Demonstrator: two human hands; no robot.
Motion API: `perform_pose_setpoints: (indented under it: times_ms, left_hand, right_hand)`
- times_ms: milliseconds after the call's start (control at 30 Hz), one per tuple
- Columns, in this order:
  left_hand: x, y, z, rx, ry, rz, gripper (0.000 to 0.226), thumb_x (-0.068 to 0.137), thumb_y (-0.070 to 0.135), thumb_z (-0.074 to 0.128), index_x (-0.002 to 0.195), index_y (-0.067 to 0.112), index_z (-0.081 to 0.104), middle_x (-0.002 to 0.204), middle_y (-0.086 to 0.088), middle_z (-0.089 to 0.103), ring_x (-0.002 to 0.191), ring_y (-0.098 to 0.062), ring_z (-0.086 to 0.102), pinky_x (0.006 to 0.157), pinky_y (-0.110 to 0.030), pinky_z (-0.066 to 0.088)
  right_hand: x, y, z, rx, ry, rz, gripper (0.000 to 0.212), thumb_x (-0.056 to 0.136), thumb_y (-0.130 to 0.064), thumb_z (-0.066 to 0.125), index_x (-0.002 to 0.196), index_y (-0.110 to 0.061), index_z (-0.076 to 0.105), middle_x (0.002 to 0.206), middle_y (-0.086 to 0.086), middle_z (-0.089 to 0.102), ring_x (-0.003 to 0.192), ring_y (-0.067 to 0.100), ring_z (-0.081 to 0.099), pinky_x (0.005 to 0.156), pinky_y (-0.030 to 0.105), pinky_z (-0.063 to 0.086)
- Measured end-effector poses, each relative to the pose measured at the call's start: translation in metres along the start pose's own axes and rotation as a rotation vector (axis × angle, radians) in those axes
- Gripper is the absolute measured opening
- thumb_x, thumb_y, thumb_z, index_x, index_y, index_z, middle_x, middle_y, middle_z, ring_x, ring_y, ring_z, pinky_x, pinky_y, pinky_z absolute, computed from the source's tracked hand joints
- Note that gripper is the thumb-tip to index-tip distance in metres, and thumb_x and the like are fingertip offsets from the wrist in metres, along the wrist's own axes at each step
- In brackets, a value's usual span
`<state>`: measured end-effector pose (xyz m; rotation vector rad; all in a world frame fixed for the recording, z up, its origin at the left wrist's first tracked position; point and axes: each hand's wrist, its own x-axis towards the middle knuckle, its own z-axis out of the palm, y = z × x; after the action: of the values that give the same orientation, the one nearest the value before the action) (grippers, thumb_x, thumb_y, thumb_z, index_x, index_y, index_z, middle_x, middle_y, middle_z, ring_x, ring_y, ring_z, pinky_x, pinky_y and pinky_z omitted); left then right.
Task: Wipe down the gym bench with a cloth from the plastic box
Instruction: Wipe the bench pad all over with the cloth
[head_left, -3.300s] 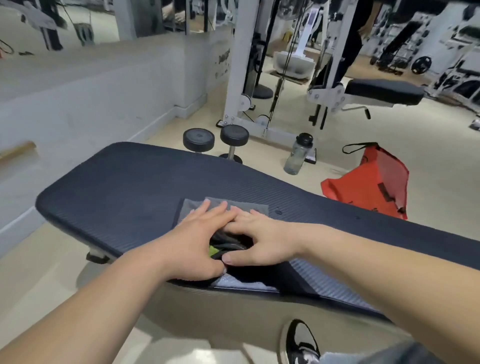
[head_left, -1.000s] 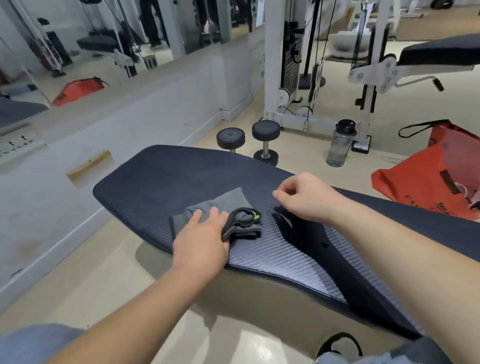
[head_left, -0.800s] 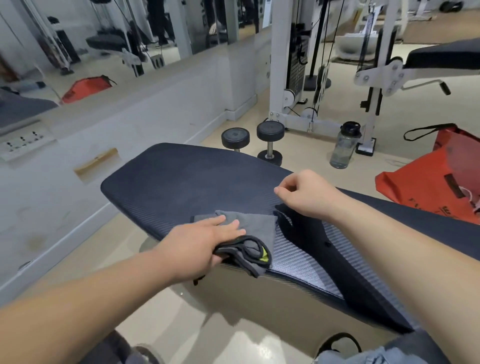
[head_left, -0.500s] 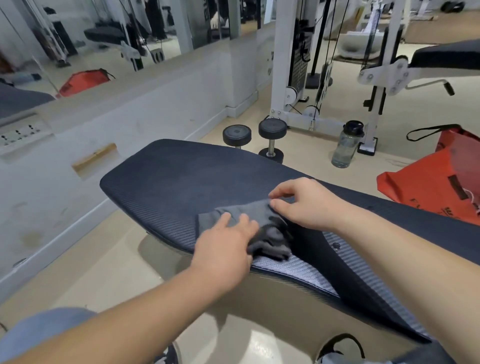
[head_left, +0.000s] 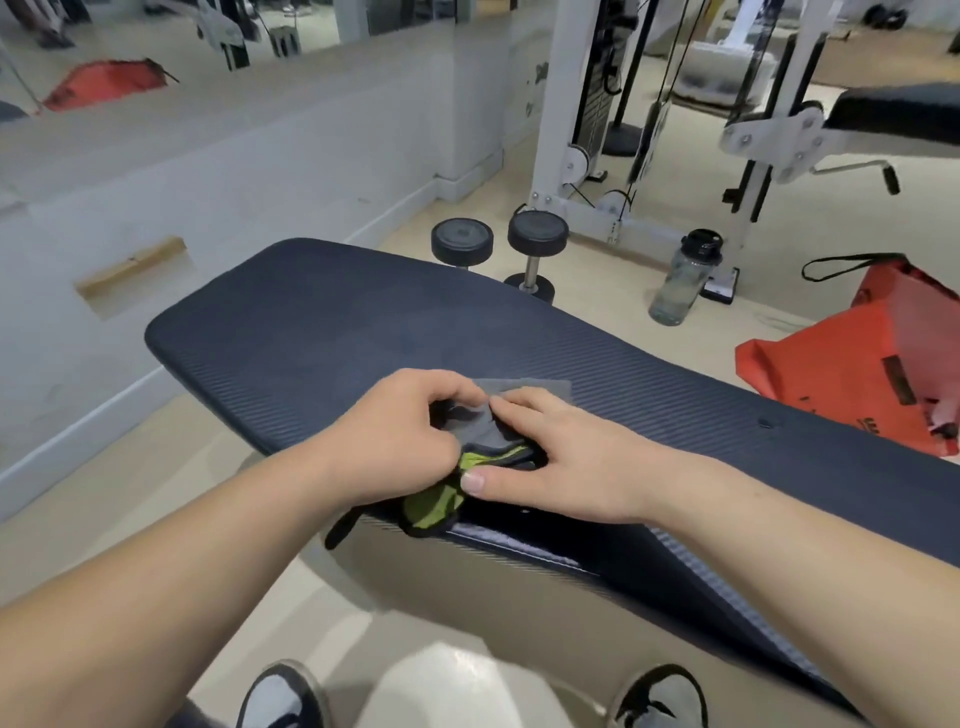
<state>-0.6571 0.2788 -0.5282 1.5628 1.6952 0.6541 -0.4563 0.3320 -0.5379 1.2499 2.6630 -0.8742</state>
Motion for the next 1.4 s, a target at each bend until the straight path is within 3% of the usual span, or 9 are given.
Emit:
perform_pose_setpoints:
  times_ms: [167, 300, 500, 633, 733, 833, 1000, 1200, 1400]
  left_hand:
    - [0.017, -0.017, -0.007, 0.142, 0.191, -0.008, 0.051, 0.076, 0.000, 0.050, 0.112, 0.029, 0.072, 0.129, 0.010, 0.063, 0.124, -0.012, 0.056, 0.106, -0.026, 0.042]
    - [0.022, -0.017, -0.004, 0.156, 0.245, 0.000, 0.048, 0.079, 0.000, 0.053, 0.116, 0.026, 0.071, 0.128, 0.013, 0.061, 0.124, -0.011, 0.055, 0.098, -0.018, 0.035]
    - [0.017, -0.008, 0.001, 0.234, 0.252, 0.090, 0.052, 0.082, -0.002, 0.052, 0.125, 0.021, 0.068, 0.145, 0.008, 0.053, 0.123, -0.016, 0.056, 0.096, -0.016, 0.033]
    - [0.020, -0.003, 0.006, 0.259, 0.253, 0.138, 0.057, 0.080, -0.005, 0.049, 0.129, 0.018, 0.066, 0.150, 0.002, 0.051, 0.136, -0.013, 0.047, 0.107, -0.016, 0.031]
    - [0.021, 0.004, 0.011, 0.258, 0.223, 0.140, 0.057, 0.082, -0.004, 0.049, 0.130, 0.021, 0.065, 0.151, 0.005, 0.049, 0.138, -0.012, 0.045, 0.108, -0.019, 0.033]
    - [0.023, 0.013, 0.019, 0.248, 0.198, 0.154, 0.055, 0.084, -0.002, 0.051, 0.131, 0.023, 0.064, 0.153, 0.007, 0.047, 0.134, -0.014, 0.049, 0.107, -0.021, 0.036]
    - [0.035, 0.032, 0.033, 0.216, 0.173, 0.206, 0.058, 0.083, -0.003, 0.049, 0.133, 0.023, 0.063, 0.152, 0.007, 0.047, 0.138, -0.012, 0.045, 0.109, -0.022, 0.035]
    - [0.053, 0.053, 0.059, 0.175, 0.128, 0.249, 0.059, 0.084, -0.003, 0.047, 0.134, 0.024, 0.062, 0.152, 0.009, 0.047, 0.135, -0.011, 0.046, 0.102, -0.016, 0.031]
    - [0.057, 0.071, 0.094, 0.241, 0.048, 0.339, 0.057, 0.083, -0.004, 0.044, 0.133, 0.019, 0.062, 0.146, 0.002, 0.052, 0.136, -0.016, 0.044, 0.099, -0.018, 0.031]
  right_hand:
    - [0.017, 0.009, -0.003, -0.244, 0.113, 0.024, 0.076, 0.094, -0.054, 0.059, 0.159, -0.053, 0.021, 0.172, -0.009, 0.014, 0.158, 0.014, 0.019, 0.122, 0.041, 0.034]
    - [0.029, 0.044, -0.028, -0.227, 0.213, 0.265, 0.069, 0.098, -0.019, 0.052, 0.161, -0.037, 0.029, 0.174, -0.002, 0.015, 0.160, 0.017, 0.015, 0.128, 0.037, 0.020]
    - [0.017, 0.012, -0.012, -0.311, 0.148, 0.159, 0.056, 0.096, -0.022, 0.055, 0.149, -0.009, 0.045, 0.164, 0.016, 0.032, 0.153, 0.030, 0.029, 0.124, 0.040, 0.027]
    - [0.002, 0.006, -0.010, -0.338, 0.077, -0.065, 0.063, 0.095, -0.015, 0.054, 0.156, -0.022, 0.040, 0.171, 0.002, 0.025, 0.158, 0.016, 0.023, 0.125, 0.033, 0.028]
    - [0.000, 0.042, -0.030, -0.276, 0.187, 0.152, 0.071, 0.091, -0.010, 0.052, 0.157, -0.034, 0.038, 0.172, -0.008, 0.024, 0.155, 0.015, 0.030, 0.122, 0.033, 0.032]
    - [-0.007, 0.070, -0.043, -0.233, 0.264, 0.429, 0.062, 0.091, -0.009, 0.052, 0.151, -0.021, 0.045, 0.165, 0.009, 0.034, 0.148, 0.029, 0.041, 0.114, 0.044, 0.043]
    - [-0.029, 0.049, -0.030, -0.251, 0.107, 0.274, 0.070, 0.094, -0.007, 0.050, 0.161, -0.020, 0.032, 0.173, 0.004, 0.017, 0.159, 0.017, 0.016, 0.127, 0.033, 0.021]
    - [-0.086, 0.028, -0.012, -0.269, -0.050, 0.064, 0.087, 0.088, 0.003, 0.050, 0.163, -0.032, 0.023, 0.175, -0.005, 0.009, 0.160, 0.008, 0.007, 0.127, 0.033, 0.021]
    - [-0.109, 0.108, -0.034, -0.213, 0.172, 0.442, 0.086, 0.086, 0.002, 0.047, 0.161, -0.035, 0.030, 0.173, -0.007, 0.014, 0.159, 0.011, 0.015, 0.129, 0.029, 0.012]
